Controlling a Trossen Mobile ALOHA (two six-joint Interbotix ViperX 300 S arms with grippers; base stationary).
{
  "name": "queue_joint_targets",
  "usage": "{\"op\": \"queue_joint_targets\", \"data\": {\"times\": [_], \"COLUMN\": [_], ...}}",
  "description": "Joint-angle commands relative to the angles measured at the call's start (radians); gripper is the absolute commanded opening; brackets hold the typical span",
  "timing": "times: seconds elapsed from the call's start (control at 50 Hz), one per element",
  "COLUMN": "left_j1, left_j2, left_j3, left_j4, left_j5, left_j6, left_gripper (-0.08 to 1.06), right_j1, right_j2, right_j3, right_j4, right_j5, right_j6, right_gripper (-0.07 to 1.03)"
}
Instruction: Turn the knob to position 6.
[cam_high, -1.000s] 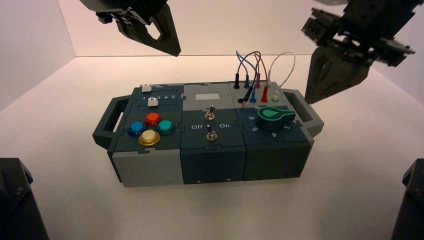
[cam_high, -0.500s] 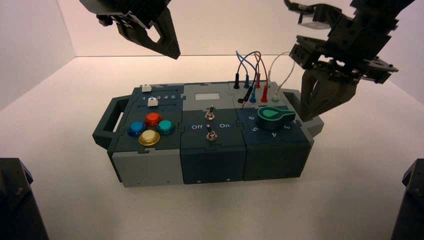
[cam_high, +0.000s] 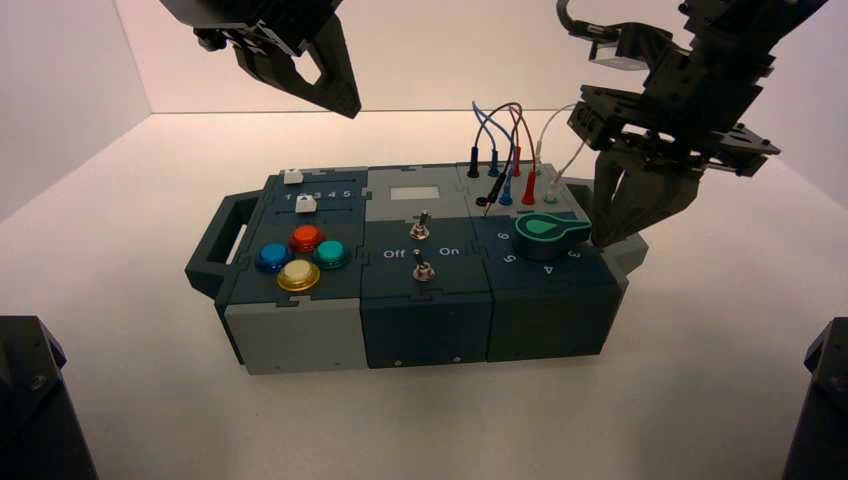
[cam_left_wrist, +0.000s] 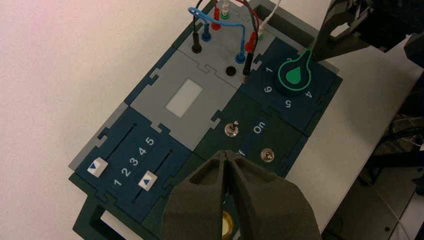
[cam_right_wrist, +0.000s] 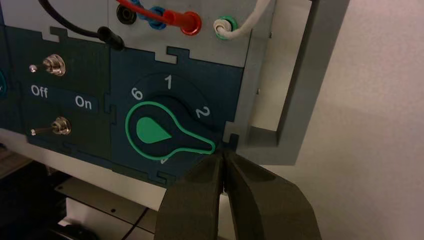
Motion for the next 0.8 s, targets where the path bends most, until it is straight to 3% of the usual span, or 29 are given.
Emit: {"op": "queue_joint_targets", "data": {"times": [0.02,0.8], "left_j1": [-0.002,-0.002], "left_j2": [-0.003,-0.005], "left_j3": [-0.032,-0.032], "left_j4": [0.002,0.005], "left_j5": [-0.003,0.003], "left_j6": [0.005,0.008], "left_gripper": [-0.03,-0.03], "right_j1": [0.008,0.017], "right_j2": [0.006,0.092], "right_j3": [-0.032,-0.089], "right_j4": [0.006,0.008], "right_j5": [-0.005,-0.026], "right_j6": [-0.002,-0.012], "right_gripper": [-0.03,-0.02]}}
